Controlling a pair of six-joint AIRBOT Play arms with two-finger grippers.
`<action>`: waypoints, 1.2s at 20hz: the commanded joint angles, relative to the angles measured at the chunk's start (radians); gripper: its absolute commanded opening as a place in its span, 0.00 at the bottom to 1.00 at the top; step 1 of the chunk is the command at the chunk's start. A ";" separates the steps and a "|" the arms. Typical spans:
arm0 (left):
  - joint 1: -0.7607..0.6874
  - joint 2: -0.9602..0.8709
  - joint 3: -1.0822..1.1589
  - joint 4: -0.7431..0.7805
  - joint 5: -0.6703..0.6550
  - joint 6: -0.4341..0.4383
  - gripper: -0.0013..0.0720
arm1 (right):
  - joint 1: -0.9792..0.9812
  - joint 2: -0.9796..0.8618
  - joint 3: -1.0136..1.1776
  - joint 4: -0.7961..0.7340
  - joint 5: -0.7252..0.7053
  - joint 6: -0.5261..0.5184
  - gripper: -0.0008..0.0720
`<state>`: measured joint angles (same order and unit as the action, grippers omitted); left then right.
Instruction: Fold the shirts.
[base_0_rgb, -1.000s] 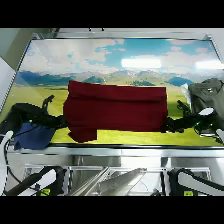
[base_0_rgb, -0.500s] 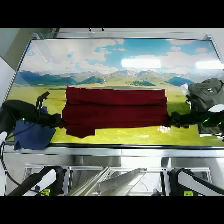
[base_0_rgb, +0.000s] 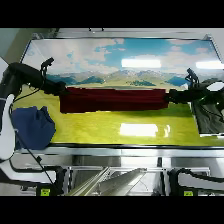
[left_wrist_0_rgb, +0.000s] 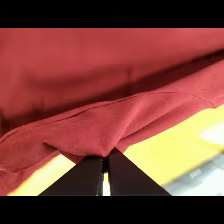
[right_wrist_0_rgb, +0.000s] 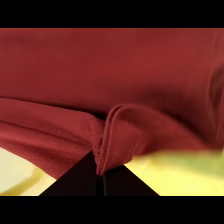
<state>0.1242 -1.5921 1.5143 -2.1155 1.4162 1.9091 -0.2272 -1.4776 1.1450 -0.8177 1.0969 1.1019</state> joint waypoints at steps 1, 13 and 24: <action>-0.015 -0.206 0.193 0.003 -0.007 -0.010 0.04 | 0.034 -0.141 0.063 0.010 -0.126 -0.034 0.04; -0.016 -0.405 0.308 -0.003 0.018 -0.015 0.97 | 0.027 -0.221 0.124 0.003 -0.064 -0.107 0.56; -0.016 -0.357 0.475 -0.008 0.069 -0.063 0.97 | -0.013 -0.340 0.200 -0.070 0.020 0.033 0.89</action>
<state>0.1089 -1.9732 2.0274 -2.1223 1.4864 1.8534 -0.2413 -1.7737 1.3415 -0.9123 1.0592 1.1477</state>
